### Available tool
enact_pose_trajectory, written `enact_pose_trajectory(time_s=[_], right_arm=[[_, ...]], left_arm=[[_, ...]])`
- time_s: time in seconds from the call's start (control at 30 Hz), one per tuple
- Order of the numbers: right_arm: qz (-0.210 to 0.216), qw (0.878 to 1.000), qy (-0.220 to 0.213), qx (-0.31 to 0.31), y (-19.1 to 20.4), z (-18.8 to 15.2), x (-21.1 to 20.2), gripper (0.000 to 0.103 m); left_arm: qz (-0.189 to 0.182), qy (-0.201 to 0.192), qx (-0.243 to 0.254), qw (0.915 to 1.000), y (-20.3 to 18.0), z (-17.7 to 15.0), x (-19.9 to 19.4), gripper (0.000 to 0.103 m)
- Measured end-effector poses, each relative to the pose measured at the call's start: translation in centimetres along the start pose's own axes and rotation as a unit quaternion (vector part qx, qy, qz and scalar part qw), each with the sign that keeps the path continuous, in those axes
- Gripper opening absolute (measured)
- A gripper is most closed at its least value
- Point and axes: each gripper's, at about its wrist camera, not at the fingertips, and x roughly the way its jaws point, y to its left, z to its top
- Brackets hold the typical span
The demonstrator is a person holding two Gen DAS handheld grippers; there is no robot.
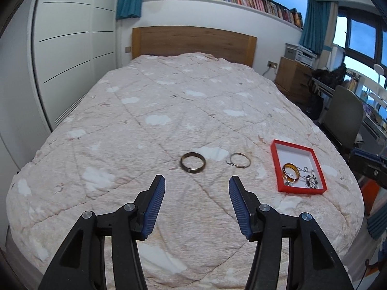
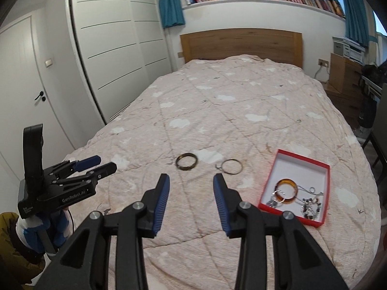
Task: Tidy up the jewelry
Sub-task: 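Move both open tools back toward the two remaining bangles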
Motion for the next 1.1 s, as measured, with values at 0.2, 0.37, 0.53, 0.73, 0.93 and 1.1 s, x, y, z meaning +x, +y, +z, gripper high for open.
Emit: enact_pose_trajectory(time_s=[0.2,0.37,0.53,0.73,0.93,1.1], right_arm=[[0.011,1.0,0.011,-0.02,2.7,-0.9,0.0,0.036],[0.015,0.999,0.022,-0.028,3.8,-1.6,0.4,0.036],[0.015,0.999,0.028,-0.026,3.9,-2.1,1.0,0.036],[0.017,0.999,0.034,-0.021,3.5,-2.2,1.6,0.036],[0.019,0.999,0.04,-0.011,2.8,-2.4,2.4,0.036],[0.02,0.999,0.046,-0.008,2.2,-2.5,3.3,0.036]], left_arm=[[0.019,-0.011,-0.02,0.9996,2.0,-0.9,-1.3,0.061],[0.029,-0.016,-0.028,0.9991,2.7,-1.2,-1.8,0.063],[0.039,-0.018,-0.031,0.9986,2.8,-1.3,-1.7,0.064],[0.043,-0.018,-0.035,0.9983,2.8,-1.5,-1.2,0.064],[0.056,-0.026,-0.004,0.9981,1.8,-1.3,-0.9,0.064],[0.063,-0.017,-0.002,0.9979,1.9,-1.1,0.0,0.064]])
